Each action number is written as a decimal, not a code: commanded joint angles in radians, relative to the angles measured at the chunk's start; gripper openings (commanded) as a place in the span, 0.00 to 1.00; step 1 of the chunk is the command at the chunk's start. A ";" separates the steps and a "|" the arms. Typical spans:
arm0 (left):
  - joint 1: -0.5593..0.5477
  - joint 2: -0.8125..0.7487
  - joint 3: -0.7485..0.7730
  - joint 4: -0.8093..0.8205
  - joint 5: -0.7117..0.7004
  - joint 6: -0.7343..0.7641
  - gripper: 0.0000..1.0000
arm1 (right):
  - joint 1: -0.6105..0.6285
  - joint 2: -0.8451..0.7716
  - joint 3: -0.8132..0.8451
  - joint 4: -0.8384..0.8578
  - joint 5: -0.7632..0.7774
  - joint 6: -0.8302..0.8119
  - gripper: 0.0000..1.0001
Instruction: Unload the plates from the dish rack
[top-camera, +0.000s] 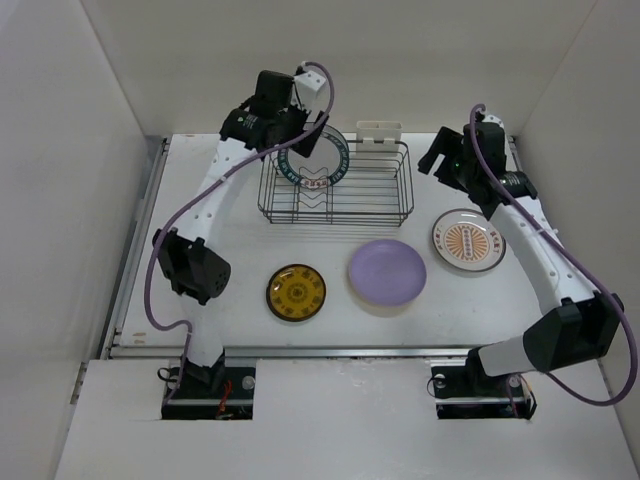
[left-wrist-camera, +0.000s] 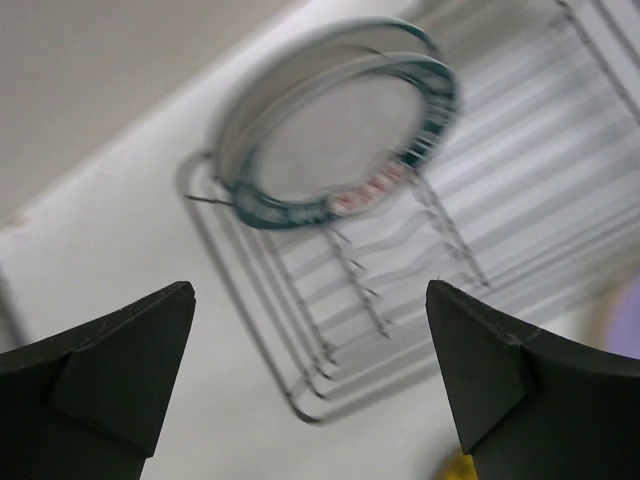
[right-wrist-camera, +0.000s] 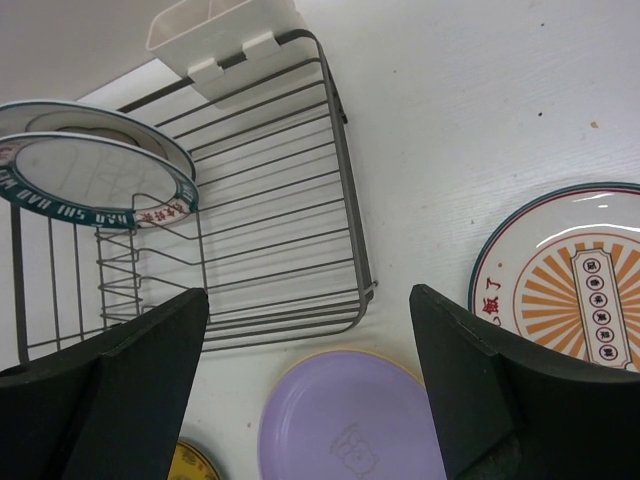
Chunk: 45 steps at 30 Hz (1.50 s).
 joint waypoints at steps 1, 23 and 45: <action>-0.003 0.025 -0.049 0.271 -0.211 0.148 1.00 | 0.009 0.032 0.039 0.050 -0.020 0.009 0.88; 0.047 0.346 0.186 0.228 -0.025 0.351 0.40 | 0.009 0.085 0.050 0.007 -0.029 -0.030 0.88; 0.047 0.097 0.129 0.248 -0.015 0.385 0.00 | 0.019 0.030 0.019 0.111 -0.271 -0.095 0.88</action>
